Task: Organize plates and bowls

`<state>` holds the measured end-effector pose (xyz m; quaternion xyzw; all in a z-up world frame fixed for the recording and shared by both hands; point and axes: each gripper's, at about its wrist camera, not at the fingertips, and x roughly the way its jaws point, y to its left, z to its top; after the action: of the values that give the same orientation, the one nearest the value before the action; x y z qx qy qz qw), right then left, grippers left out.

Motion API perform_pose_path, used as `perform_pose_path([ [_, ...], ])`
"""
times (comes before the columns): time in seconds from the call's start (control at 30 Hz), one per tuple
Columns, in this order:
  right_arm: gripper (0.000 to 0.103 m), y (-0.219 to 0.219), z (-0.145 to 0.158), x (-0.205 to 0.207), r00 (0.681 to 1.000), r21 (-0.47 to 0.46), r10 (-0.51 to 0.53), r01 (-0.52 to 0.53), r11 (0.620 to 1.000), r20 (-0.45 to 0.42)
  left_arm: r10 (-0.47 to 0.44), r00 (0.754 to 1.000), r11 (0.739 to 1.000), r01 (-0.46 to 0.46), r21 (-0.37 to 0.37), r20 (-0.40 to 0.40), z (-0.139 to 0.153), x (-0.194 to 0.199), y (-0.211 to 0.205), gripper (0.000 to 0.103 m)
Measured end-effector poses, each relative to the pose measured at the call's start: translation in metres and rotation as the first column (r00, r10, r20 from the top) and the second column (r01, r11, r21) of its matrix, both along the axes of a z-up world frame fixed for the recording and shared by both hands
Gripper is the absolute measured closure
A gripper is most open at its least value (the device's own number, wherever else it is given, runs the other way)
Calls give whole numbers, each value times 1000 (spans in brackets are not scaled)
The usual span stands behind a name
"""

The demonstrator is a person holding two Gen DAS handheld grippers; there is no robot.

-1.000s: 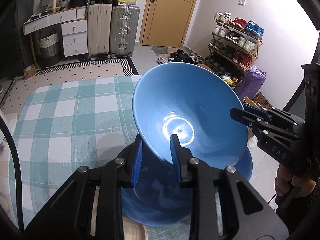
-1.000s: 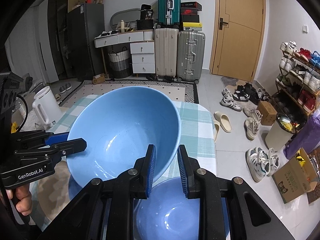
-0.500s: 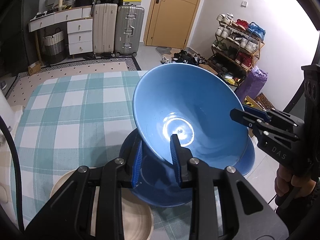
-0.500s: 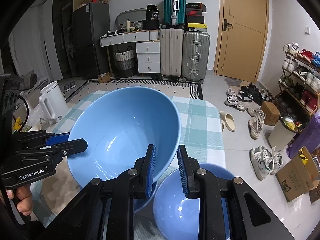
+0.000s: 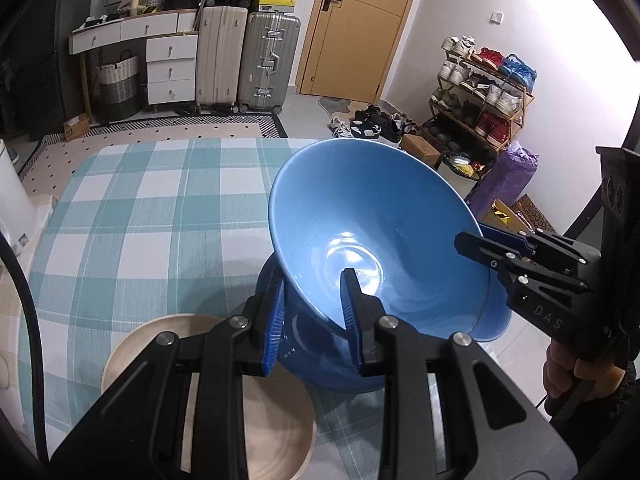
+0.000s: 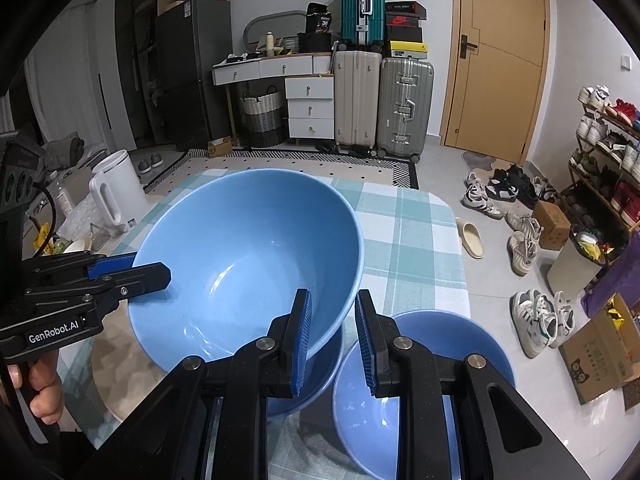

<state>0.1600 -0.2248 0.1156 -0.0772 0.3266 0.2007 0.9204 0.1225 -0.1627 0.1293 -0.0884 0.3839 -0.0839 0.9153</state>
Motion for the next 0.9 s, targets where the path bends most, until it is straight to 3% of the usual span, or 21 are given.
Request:
perform_pose_path([
  [0.37, 80, 6, -20, -10, 1000, -5, 14, -14, 1000, -17, 6, 1000, 1000, -6, 18, -26, -26, -8, 2, 79],
  [0.9, 80, 8, -47, -1, 998, -15, 0, -1, 1000, -60, 1, 996, 997, 6, 79, -85, -74, 18, -8, 79],
])
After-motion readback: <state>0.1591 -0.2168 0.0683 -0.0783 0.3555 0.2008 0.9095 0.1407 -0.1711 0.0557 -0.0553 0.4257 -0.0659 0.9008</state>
